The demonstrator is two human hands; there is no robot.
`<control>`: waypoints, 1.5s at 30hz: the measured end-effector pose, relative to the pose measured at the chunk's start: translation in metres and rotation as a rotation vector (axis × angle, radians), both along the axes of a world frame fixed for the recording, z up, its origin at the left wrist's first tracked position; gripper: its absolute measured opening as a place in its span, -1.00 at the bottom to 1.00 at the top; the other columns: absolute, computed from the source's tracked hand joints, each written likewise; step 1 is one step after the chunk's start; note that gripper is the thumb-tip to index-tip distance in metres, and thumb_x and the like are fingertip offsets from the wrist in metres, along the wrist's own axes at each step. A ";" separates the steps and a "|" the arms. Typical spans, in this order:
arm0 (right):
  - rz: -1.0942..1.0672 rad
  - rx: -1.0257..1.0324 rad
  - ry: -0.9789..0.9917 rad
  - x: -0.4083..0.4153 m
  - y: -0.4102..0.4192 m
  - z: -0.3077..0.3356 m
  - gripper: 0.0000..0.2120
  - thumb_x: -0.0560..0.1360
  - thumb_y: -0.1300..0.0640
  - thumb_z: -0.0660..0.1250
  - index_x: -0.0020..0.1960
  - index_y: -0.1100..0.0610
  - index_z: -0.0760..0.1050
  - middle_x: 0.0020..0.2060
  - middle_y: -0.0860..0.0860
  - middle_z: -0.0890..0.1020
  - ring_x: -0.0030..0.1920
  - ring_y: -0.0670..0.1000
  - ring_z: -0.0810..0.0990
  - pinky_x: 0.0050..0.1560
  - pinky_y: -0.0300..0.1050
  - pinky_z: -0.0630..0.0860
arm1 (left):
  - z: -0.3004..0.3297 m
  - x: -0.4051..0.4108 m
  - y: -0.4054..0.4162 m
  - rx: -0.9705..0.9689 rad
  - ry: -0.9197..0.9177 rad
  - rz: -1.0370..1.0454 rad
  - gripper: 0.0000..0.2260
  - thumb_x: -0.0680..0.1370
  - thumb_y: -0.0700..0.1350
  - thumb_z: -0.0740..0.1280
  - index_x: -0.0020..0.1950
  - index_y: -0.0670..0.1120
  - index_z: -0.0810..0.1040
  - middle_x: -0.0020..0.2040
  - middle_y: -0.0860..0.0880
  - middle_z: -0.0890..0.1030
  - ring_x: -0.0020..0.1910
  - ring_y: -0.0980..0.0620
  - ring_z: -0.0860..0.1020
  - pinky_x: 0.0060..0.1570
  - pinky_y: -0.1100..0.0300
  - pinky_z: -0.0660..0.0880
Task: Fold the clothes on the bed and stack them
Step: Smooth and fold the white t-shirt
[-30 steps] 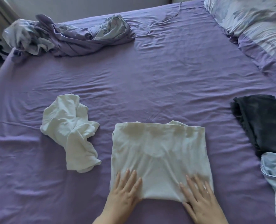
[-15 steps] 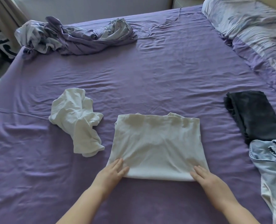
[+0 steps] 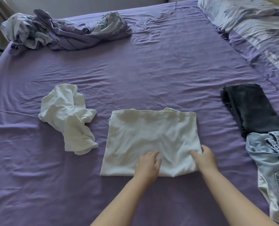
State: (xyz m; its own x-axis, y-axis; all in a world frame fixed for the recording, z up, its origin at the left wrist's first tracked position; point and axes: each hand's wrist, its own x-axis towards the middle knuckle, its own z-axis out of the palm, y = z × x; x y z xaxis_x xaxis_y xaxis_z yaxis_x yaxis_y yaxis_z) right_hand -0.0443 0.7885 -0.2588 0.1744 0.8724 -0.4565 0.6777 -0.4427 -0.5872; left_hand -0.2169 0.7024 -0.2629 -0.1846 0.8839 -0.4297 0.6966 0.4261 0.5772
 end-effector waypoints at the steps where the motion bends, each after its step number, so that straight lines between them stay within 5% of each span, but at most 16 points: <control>1: 0.021 0.014 0.049 -0.008 0.003 0.008 -0.75 0.42 0.25 0.30 0.09 0.27 0.51 -0.01 0.20 0.61 -0.02 0.21 0.53 -0.11 -0.04 0.39 | 0.003 -0.006 0.004 -0.006 -0.078 0.061 -0.62 0.65 -0.03 0.12 0.46 -0.07 0.32 0.44 -0.06 0.37 0.40 -0.03 0.33 0.35 0.19 0.22; 5: 0.190 0.110 0.212 -0.059 0.001 0.033 -0.60 0.37 0.24 0.32 0.21 0.19 0.49 -0.02 0.08 0.58 0.06 0.15 0.55 -0.02 -0.07 0.41 | 0.021 -0.041 0.012 0.016 -0.342 0.330 -0.66 0.65 -0.03 0.13 0.38 -0.12 0.41 0.38 -0.09 0.45 0.34 -0.01 0.41 0.29 0.23 0.27; 8: 0.352 0.084 0.234 -0.104 -0.012 0.037 -0.34 0.25 0.06 0.24 0.37 0.10 0.38 0.19 0.07 0.54 0.18 0.07 0.52 0.12 -0.12 0.42 | 0.033 -0.069 0.012 -0.007 -0.590 0.574 -0.74 0.64 0.06 0.10 0.18 -0.04 0.48 0.15 -0.08 0.56 0.05 -0.03 0.54 0.01 0.11 0.45; 15: 0.752 0.070 0.284 -0.189 -0.064 0.023 -0.37 0.43 0.25 0.26 0.47 0.11 0.20 0.35 -0.06 0.37 0.33 0.00 0.35 0.28 -0.29 0.24 | 0.024 -0.122 -0.010 -0.098 -0.811 0.847 -0.59 0.62 0.17 0.09 0.15 -0.10 0.54 -0.02 -0.09 0.63 -0.12 -0.02 0.61 -0.20 0.13 0.55; 19: 0.881 0.039 0.384 -0.201 -0.075 0.016 -0.48 0.40 0.33 0.20 0.33 0.05 0.35 -0.04 -0.22 0.47 0.01 -0.10 0.44 -0.01 -0.44 0.31 | 0.005 -0.136 -0.022 -0.129 -0.689 0.821 -0.70 0.61 0.10 0.16 0.05 -0.06 0.58 0.00 -0.09 0.61 -0.06 -0.06 0.57 -0.12 0.11 0.51; 22: 0.857 0.058 0.381 -0.192 -0.070 0.011 -0.51 0.46 0.36 0.14 0.34 0.04 0.39 0.16 -0.07 0.53 0.13 -0.14 0.47 0.08 -0.49 0.31 | -0.001 -0.138 -0.024 -0.081 -0.648 0.788 -0.78 0.59 0.01 0.25 0.11 -0.06 0.58 0.08 -0.07 0.63 0.08 -0.03 0.58 0.18 -0.02 0.50; 26: 0.831 0.093 0.266 -0.179 -0.058 0.009 -0.51 0.47 0.41 0.12 0.35 0.12 0.37 0.26 0.00 0.49 0.25 -0.09 0.44 0.05 -0.63 0.18 | 0.006 -0.135 -0.018 -0.010 -0.538 0.647 -0.82 0.49 -0.04 0.41 0.06 0.01 0.51 -0.03 0.01 0.62 0.00 0.03 0.59 0.11 0.10 0.52; 31: 0.864 0.129 0.098 -0.167 -0.045 0.005 -0.49 0.47 0.39 0.13 0.40 0.16 0.32 0.37 0.02 0.39 0.38 -0.03 0.31 0.29 -0.42 0.09 | 0.009 -0.139 -0.018 0.054 -0.230 0.475 -0.63 0.45 -0.25 0.27 0.23 0.00 0.50 0.06 0.01 0.62 0.07 -0.01 0.56 0.04 0.15 0.48; 37: 0.873 0.195 -0.207 -0.152 -0.029 -0.004 -0.56 0.51 0.23 0.16 0.38 0.05 0.34 0.41 -0.06 0.31 0.44 -0.03 0.16 0.36 -0.10 0.19 | 0.000 -0.152 -0.029 -0.083 0.199 0.449 -0.61 0.51 -0.11 0.23 0.35 0.03 0.39 0.27 -0.06 0.41 0.26 -0.10 0.34 0.18 0.07 0.38; 41: 0.797 0.137 -0.264 -0.155 -0.012 -0.004 -0.52 0.57 0.10 0.14 0.47 0.03 0.17 0.51 0.04 0.06 0.49 0.07 0.00 0.40 0.04 0.14 | 0.003 -0.152 -0.027 -0.183 0.050 0.586 -0.40 0.47 0.14 0.30 0.46 0.00 0.22 0.39 -0.05 0.30 0.35 -0.09 0.33 0.19 0.03 0.36; 45: 0.612 0.072 -0.093 -0.169 0.014 -0.003 -0.42 0.59 0.08 0.15 0.53 0.12 -0.02 0.50 0.22 0.03 0.46 0.22 0.11 0.39 0.01 0.13 | 0.003 -0.154 -0.020 -0.269 -0.137 0.701 -0.36 0.42 0.27 0.31 0.37 -0.06 0.30 0.30 -0.02 0.47 0.27 -0.06 0.45 0.19 0.08 0.40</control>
